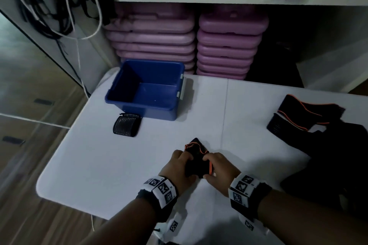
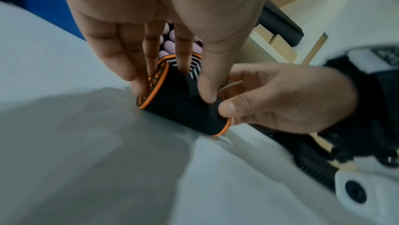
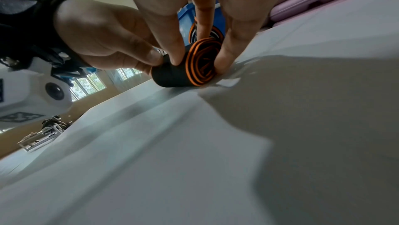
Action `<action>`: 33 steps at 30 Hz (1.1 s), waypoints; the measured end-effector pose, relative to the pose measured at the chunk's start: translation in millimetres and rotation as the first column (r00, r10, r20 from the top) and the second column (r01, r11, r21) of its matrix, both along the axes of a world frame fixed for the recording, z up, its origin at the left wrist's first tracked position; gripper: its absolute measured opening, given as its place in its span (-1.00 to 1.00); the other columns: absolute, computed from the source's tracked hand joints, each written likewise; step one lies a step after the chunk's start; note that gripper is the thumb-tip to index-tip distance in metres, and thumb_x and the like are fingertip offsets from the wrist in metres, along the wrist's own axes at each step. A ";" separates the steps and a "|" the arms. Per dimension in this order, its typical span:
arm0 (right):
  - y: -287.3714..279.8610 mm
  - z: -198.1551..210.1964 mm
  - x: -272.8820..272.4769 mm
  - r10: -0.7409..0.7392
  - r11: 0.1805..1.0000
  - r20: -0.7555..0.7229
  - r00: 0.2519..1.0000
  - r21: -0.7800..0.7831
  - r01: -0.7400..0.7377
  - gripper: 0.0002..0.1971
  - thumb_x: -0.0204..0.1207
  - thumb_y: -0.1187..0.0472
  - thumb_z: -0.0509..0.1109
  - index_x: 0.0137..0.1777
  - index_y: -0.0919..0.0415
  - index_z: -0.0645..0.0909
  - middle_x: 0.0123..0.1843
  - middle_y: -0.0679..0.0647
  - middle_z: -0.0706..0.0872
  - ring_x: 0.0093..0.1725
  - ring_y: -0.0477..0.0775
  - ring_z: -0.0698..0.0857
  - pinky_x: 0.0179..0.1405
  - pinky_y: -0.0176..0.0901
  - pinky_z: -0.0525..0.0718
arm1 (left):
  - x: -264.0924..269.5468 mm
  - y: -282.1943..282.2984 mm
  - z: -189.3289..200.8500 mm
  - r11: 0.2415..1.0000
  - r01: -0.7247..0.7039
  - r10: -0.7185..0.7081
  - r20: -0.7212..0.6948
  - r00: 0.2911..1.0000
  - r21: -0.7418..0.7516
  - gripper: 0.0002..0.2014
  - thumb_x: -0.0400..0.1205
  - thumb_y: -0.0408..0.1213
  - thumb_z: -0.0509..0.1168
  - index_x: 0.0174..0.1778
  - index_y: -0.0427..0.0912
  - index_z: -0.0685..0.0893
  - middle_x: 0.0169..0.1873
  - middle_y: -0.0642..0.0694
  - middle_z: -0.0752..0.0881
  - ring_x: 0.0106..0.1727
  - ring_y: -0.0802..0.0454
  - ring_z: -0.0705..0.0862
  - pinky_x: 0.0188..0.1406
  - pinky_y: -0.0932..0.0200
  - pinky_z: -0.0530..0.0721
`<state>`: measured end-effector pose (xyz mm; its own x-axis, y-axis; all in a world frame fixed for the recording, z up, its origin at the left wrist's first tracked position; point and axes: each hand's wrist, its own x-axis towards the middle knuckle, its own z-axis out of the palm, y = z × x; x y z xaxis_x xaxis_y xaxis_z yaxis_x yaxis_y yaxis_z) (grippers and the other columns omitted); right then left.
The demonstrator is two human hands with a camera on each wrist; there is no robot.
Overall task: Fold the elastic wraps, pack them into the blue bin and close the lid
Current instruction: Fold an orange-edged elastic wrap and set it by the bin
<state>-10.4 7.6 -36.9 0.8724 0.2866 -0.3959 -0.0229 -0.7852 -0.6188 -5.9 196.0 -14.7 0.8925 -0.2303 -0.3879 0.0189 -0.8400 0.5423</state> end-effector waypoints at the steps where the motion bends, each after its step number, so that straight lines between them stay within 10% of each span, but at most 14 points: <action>1: 17.0 0.3 4.1 0.003 1.000 -0.002 1.000 0.004 -0.003 -0.48 0.48 0.07 0.42 0.43 -0.07 0.36 0.37 0.00 0.48 0.34 0.02 0.53 0.37 -0.05 0.55 | 4.6 15.9 1.3 0.999 0.019 -0.018 -0.005 1.000 0.029 -0.52 0.48 -0.16 0.43 0.31 -0.01 0.48 0.23 0.01 0.44 0.00 -0.03 0.68 0.03 0.15 0.69; 12: 164.0 -1.0 61.4 -0.061 0.998 0.072 0.996 0.008 0.060 -0.39 0.51 0.12 0.41 0.55 0.01 0.33 0.43 0.09 0.46 0.43 0.11 0.49 0.45 -0.09 0.44 | 71.6 151.0 8.0 0.840 0.211 -0.362 0.227 0.904 0.499 -0.46 0.68 -0.07 0.17 0.60 0.12 0.25 0.52 0.06 0.38 0.47 -0.07 0.40 0.35 -0.06 0.38; 19: 195.9 4.2 83.9 -0.128 0.991 0.098 0.987 -0.018 0.130 -0.39 0.57 0.25 0.33 0.61 0.07 0.29 0.53 0.12 0.42 0.49 0.14 0.44 0.49 -0.16 0.31 | 102.2 180.0 1.9 0.834 0.229 -0.394 0.253 0.883 0.502 -0.50 0.49 -0.02 0.37 0.39 0.13 0.54 0.33 0.05 0.63 0.36 -0.12 0.58 0.21 -0.16 0.50; 26: 200.8 7.0 90.4 -0.106 0.993 0.069 0.992 -0.037 0.108 -0.40 0.58 0.24 0.32 0.62 0.02 0.27 0.54 0.09 0.42 0.49 0.16 0.47 0.49 -0.01 0.43 | 108.8 189.7 -3.9 0.860 0.224 -0.365 0.245 0.898 0.459 -0.43 0.63 0.05 0.18 0.59 0.20 0.22 0.60 0.10 0.31 0.60 -0.09 0.27 0.47 -0.15 0.30; 33: 176.9 14.3 69.9 -0.153 0.988 0.009 0.988 -0.030 0.153 -0.38 0.62 0.14 0.30 0.66 0.02 0.20 0.62 0.05 0.31 0.56 0.07 0.37 0.56 -0.06 0.35 | 96.4 175.9 10.7 0.833 0.268 -0.422 0.241 0.874 0.484 -0.45 0.58 0.11 0.20 0.52 0.14 0.36 0.48 0.03 0.44 0.44 -0.08 0.44 0.36 -0.12 0.41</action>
<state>59.5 184.5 -22.6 0.9076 0.1372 -0.3968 -0.1406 -0.7912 -0.5952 90.5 371.8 -4.0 0.8754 -0.4293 -0.2223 -0.4286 -0.9019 0.0541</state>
